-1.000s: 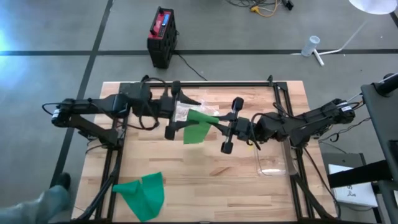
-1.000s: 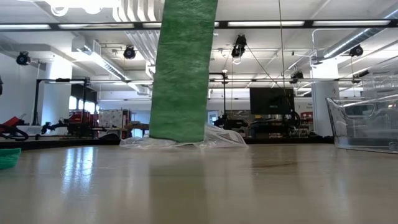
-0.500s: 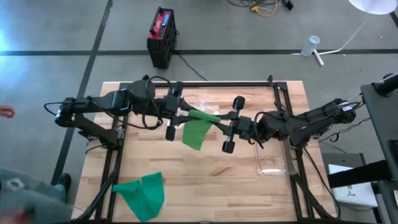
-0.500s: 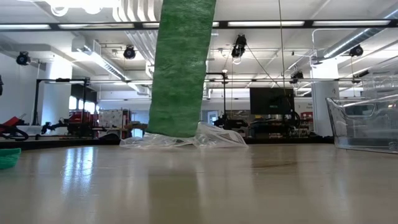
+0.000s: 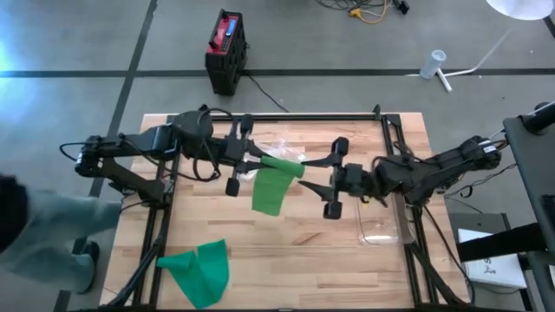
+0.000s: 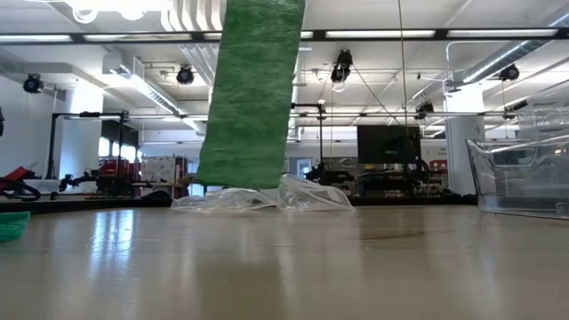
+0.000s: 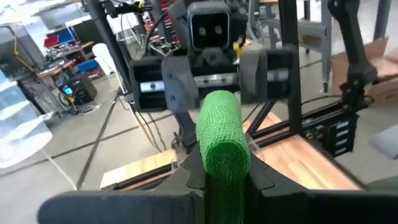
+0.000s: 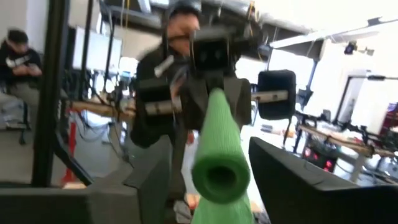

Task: Roll bandage
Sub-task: Roll the green bandage

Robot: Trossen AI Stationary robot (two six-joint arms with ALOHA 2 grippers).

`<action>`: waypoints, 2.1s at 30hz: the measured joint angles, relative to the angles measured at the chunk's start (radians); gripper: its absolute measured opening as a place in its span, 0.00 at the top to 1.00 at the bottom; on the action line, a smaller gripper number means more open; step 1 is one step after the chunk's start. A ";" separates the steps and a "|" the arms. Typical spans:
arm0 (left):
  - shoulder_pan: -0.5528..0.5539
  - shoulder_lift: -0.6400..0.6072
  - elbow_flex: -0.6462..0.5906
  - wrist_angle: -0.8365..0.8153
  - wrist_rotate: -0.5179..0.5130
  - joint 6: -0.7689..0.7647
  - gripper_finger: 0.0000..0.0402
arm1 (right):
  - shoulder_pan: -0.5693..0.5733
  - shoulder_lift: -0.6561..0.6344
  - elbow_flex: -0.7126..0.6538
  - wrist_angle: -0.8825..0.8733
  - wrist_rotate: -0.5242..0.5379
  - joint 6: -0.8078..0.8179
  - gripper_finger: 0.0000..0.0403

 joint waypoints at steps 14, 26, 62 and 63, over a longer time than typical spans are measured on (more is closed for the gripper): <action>-0.003 0.008 -0.145 0.183 0.004 0.618 0.94 | -0.012 -0.069 -0.176 0.198 0.005 0.128 0.35; -0.003 0.008 -0.303 0.493 -0.043 0.801 0.94 | -0.044 -0.059 -0.104 0.002 0.000 0.197 0.32; -0.010 0.001 -0.237 0.348 -0.089 0.153 0.52 | -0.130 -0.034 -0.048 -0.111 -0.099 0.119 0.93; -0.009 0.001 -0.217 0.311 -0.086 0.107 0.49 | -0.130 -0.035 -0.048 -0.109 -0.099 0.113 0.93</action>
